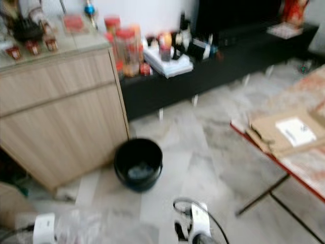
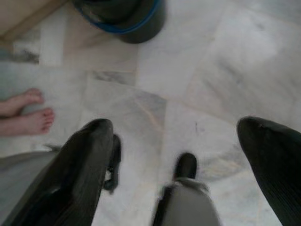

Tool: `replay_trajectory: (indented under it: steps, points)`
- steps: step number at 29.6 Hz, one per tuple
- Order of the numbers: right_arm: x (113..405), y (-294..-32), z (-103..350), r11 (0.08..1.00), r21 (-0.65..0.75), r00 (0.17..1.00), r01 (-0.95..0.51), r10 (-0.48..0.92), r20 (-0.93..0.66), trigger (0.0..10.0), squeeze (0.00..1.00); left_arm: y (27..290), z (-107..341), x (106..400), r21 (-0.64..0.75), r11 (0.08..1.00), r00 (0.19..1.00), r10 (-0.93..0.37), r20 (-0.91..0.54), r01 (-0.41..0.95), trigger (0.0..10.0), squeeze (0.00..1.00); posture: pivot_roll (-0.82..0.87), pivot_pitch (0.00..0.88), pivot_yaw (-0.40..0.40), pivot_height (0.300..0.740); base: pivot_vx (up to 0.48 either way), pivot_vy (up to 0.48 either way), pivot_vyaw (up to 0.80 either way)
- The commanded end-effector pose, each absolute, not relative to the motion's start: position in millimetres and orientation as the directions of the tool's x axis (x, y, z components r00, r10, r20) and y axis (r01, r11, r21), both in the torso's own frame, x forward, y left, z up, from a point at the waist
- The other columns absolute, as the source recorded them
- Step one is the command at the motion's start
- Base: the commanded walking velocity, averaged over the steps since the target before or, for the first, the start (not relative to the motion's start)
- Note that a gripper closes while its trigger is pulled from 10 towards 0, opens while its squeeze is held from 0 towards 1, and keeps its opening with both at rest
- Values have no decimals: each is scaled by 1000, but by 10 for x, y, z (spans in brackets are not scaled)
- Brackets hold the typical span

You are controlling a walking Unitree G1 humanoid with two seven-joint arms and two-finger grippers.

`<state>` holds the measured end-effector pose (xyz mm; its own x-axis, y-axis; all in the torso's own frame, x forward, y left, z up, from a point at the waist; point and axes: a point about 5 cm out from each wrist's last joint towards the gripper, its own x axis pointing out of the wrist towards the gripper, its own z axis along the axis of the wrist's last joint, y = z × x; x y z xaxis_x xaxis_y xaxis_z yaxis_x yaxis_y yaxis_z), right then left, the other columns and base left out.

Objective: Picking trash to rubbish bin

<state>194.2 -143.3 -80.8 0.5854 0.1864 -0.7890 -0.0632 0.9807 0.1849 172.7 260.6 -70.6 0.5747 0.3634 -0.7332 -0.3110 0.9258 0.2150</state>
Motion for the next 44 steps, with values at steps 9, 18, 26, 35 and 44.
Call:
replay_trajectory:
  steps: [9, 18, 26, 35, 44]
  points:
    - [1949, -1408, -806, 982, 177, 587, -60, 178, -790, 10000, 0, 2637, -708, 1705, 223, 919, 562, 377, -736, -325, 10000, 0, 153, 99, -7, 728, 317, 0, 178]
    - [1953, -1403, -804, 983, 166, 585, -82, 182, -790, 10000, 0, 2642, -712, 1694, 223, 917, 559, 380, -737, -330, 10000, 0, 156, 102, -9, 728, 318, 0, 204]
    - [1959, -1396, -800, 981, 179, 590, -69, 185, -786, 10000, 0, 2637, -712, 1696, 221, 917, 559, 380, -736, -333, 10000, 0, 156, 104, -12, 728, 315, 0, 384]
    - [1967, -1395, -796, 982, 169, 588, -84, 186, -787, 10000, 0, 2634, -704, 1714, 216, 917, 565, 379, -733, -334, 10000, 0, 159, 108, -13, 728, 317, 0, 0]
    - [1970, -1386, -794, 982, 179, 594, -67, 183, -783, 10000, 0, 2610, -671, 1800, 205, 923, 588, 368, -720, -327, 10000, 0, 158, 110, -11, 728, 315, 0, 215]
